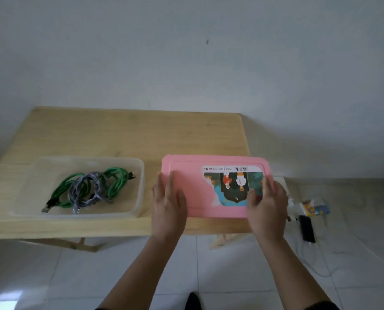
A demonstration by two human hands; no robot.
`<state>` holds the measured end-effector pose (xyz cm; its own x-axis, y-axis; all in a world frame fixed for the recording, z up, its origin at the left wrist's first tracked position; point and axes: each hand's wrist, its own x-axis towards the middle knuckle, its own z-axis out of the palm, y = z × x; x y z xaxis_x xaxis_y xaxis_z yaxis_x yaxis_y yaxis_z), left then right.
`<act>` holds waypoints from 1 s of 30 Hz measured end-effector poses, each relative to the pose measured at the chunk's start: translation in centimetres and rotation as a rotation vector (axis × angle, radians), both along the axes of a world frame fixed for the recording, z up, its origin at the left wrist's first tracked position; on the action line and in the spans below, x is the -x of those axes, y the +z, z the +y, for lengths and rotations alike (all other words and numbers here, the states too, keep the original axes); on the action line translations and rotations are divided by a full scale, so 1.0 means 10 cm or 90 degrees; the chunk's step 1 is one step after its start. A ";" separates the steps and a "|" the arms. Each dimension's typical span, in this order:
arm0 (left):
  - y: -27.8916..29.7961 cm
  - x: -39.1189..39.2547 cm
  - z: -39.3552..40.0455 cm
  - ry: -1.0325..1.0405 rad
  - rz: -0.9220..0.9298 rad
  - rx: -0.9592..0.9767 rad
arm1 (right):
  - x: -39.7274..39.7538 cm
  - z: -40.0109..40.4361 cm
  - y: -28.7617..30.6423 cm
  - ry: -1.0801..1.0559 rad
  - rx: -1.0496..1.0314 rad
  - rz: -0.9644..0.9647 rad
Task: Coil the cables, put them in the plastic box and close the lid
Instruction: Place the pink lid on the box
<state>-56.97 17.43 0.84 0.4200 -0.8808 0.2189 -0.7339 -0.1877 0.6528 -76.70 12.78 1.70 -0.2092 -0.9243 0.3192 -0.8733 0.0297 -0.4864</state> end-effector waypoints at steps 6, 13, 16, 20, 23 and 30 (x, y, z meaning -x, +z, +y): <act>0.26 -0.85 0.30 0.087 -0.047 0.025 | -0.88 0.14 0.17 0.104 0.033 -0.012; 0.25 -1.94 0.68 0.147 -0.076 -0.010 | -1.99 0.40 0.07 0.182 0.003 -0.029; 0.23 -2.30 0.77 0.149 -0.071 -0.034 | -2.33 0.50 0.03 0.195 -0.004 -0.025; 0.15 -2.68 0.84 0.137 -0.066 -0.073 | -2.67 0.59 -0.05 0.192 -0.026 -0.013; 0.11 -2.84 0.84 0.112 -0.058 -0.080 | -2.83 0.62 -0.08 0.170 -0.028 -0.007; 0.10 -3.00 0.76 0.067 -0.056 -0.094 | -2.93 0.65 -0.11 0.130 -0.034 0.006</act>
<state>-26.95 24.99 1.86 0.4966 -0.8581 0.1305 -0.7582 -0.3556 0.5466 -47.41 19.29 0.57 -0.0128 -0.9629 0.2694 -0.8687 -0.1228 -0.4800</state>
